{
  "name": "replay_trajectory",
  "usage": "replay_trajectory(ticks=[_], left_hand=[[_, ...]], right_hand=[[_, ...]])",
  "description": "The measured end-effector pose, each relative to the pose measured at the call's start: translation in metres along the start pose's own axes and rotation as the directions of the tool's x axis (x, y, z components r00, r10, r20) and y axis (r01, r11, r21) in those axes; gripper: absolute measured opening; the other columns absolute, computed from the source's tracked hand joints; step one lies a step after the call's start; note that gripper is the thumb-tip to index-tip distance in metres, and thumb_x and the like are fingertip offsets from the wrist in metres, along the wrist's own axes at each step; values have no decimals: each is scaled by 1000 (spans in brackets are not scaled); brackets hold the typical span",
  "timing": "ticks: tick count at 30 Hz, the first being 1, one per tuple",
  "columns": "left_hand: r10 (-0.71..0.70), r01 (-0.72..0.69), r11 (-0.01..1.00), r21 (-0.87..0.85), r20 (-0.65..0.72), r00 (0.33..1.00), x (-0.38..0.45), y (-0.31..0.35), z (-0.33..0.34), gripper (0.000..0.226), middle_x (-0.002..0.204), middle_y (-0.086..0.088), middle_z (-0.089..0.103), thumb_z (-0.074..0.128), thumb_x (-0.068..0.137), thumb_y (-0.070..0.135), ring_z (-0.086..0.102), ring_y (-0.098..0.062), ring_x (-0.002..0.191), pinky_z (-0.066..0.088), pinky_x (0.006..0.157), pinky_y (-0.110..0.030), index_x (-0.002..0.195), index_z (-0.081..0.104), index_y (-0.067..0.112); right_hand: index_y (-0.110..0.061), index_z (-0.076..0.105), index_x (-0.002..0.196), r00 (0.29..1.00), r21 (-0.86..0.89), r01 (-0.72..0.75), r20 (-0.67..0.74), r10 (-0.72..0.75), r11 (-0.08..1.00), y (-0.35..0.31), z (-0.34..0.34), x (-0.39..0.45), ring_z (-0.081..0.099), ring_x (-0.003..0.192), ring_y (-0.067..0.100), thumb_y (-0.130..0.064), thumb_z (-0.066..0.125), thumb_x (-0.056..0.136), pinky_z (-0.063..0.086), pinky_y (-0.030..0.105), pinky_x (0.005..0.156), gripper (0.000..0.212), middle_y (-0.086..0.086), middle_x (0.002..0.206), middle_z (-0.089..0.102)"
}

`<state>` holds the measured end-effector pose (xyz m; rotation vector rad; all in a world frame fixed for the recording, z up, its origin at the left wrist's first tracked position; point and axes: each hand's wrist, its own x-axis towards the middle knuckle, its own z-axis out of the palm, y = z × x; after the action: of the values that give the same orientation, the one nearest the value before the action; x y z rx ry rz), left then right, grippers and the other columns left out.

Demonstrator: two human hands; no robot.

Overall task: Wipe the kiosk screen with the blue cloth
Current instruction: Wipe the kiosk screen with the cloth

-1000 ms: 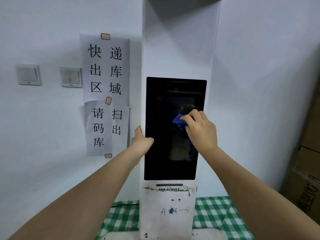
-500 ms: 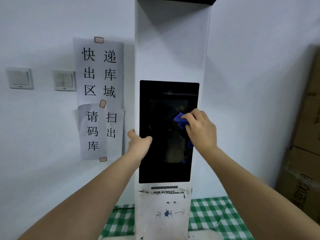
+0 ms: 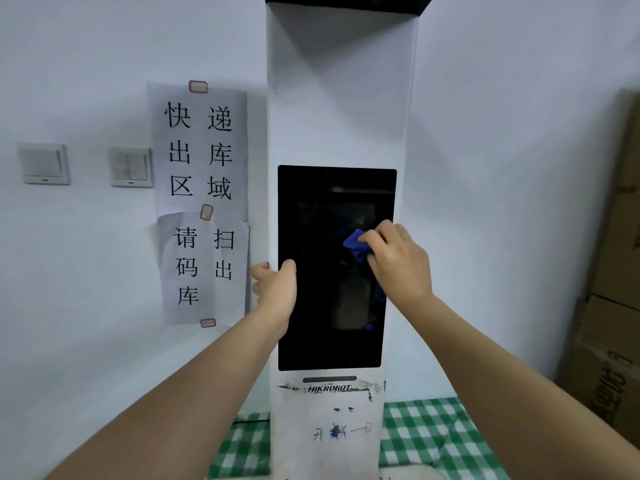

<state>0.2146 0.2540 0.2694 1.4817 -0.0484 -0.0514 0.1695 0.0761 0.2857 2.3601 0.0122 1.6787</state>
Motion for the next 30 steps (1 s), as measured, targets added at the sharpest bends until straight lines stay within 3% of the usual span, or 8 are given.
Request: replay_trajectory(ticks=[2, 7, 10, 15, 21, 23, 25, 30], left_hand=[[-4, 4, 1000, -22, -11, 1000, 2, 0, 0, 44, 141, -17, 41, 40, 91, 26, 43, -18, 90, 39, 71, -30, 133, 29, 16], [-10, 9, 999, -41, -21, 1000, 2, -1, 0, 43, 139, -11, 39, 36, 94, 28, 42, -19, 96, 35, 81, -34, 135, 30, 16], [-16, 16, 999, -31, -18, 1000, 3, -3, -1, 41, 139, -12, 39, 36, 94, 27, 42, -18, 93, 36, 76, -32, 133, 31, 16], [-12, 11, 999, -43, -16, 1000, 6, -4, -2, 41, 140, -16, 42, 36, 92, 25, 45, -17, 87, 36, 72, -32, 131, 31, 17], [13, -14, 999, -35, -39, 999, 6, -5, -2, 42, 140, -15, 42, 35, 93, 24, 43, -14, 80, 35, 62, -26, 134, 30, 17], [13, -14, 1000, -27, -38, 999, 5, -6, -2, 42, 140, -15, 41, 35, 94, 24, 44, -16, 85, 36, 70, -29, 135, 30, 16], [15, -16, 999, -30, -35, 999, 3, -6, -2, 42, 140, -14, 42, 35, 94, 24, 44, -17, 87, 35, 75, -32, 134, 31, 16], [30, -30, 999, -17, -30, 999, 2, -5, -3, 41, 138, -13, 43, 35, 93, 24, 45, -15, 82, 36, 69, -29, 134, 31, 16]], right_hand=[[-9, 66, 82, 1000, 13, 17, 5, -17, 1000, -10, 7, -10, 53, 66, 24, 6, 75, 60, 31, 24, 35, 28, 6, 77, 56], [-12, 65, 81, 946, -37, 295, 155, -286, 955, 4, 10, -39, 50, 65, 23, 8, 77, 52, 25, 26, 40, 37, 4, 77, 55], [-11, 65, 81, 973, -42, 189, 146, -181, 981, 20, 1, -31, 52, 63, 24, 9, 79, 46, 25, 23, 37, 42, 5, 78, 56], [-8, 65, 80, 997, 29, -78, -7, 78, 997, 6, 5, -15, 53, 65, 25, 10, 72, 63, 30, 22, 34, 26, 6, 79, 57], [-11, 64, 81, 974, -46, 184, 145, -175, 982, 21, 10, -40, 49, 64, 22, 10, 78, 43, 26, 23, 37, 45, 4, 79, 55], [-12, 64, 81, 978, -50, 135, 170, -125, 990, 33, 5, -39, 48, 64, 22, 10, 78, 37, 28, 23, 35, 51, 3, 79, 54], [-10, 66, 81, 995, -36, 33, 99, -29, 999, 37, 2, -30, 50, 63, 23, 10, 77, 49, 30, 22, 33, 40, 5, 77, 56], [-8, 65, 82, 990, 20, -134, -40, 135, 991, 18, 5, -15, 53, 67, 26, 9, 69, 66, 33, 22, 35, 24, 7, 78, 56]])
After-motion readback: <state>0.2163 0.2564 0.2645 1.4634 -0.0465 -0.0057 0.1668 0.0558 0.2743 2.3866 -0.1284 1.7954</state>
